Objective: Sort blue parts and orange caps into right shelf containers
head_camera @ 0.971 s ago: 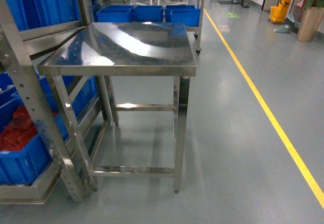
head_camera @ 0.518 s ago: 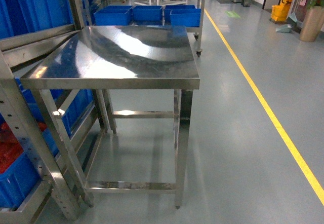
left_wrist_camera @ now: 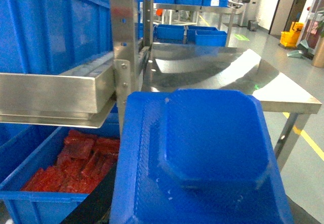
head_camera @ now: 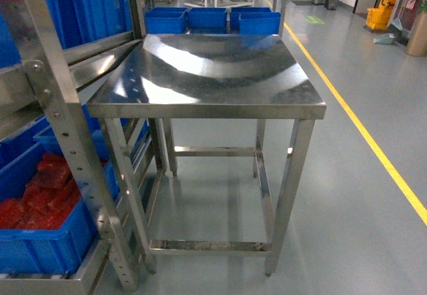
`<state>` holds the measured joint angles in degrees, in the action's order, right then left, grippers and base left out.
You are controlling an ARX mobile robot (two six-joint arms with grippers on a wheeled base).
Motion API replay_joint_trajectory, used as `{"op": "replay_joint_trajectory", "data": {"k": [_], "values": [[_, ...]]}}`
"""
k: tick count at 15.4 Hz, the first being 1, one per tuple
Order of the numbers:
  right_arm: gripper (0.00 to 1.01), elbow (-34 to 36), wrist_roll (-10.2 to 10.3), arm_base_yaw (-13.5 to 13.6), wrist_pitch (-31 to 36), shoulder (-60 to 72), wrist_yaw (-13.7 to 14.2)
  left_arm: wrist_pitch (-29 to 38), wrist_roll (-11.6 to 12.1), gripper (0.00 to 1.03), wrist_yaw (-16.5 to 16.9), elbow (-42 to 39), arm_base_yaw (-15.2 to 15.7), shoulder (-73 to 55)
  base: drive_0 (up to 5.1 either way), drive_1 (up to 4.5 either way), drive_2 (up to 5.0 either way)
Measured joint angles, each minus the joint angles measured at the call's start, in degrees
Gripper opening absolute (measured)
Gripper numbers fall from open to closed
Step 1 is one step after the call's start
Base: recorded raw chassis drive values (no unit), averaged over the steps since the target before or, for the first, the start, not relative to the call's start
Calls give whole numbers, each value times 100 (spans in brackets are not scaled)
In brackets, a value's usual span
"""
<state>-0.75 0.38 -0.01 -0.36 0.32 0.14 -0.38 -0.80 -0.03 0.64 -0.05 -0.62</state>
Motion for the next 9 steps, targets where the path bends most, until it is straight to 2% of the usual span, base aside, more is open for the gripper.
{"op": "replay_joint_trajectory", "data": {"k": [9], "values": [[45,0,0,0,-2,0,-2,0,0,42,2,0,0,0,-499,245,245]]}}
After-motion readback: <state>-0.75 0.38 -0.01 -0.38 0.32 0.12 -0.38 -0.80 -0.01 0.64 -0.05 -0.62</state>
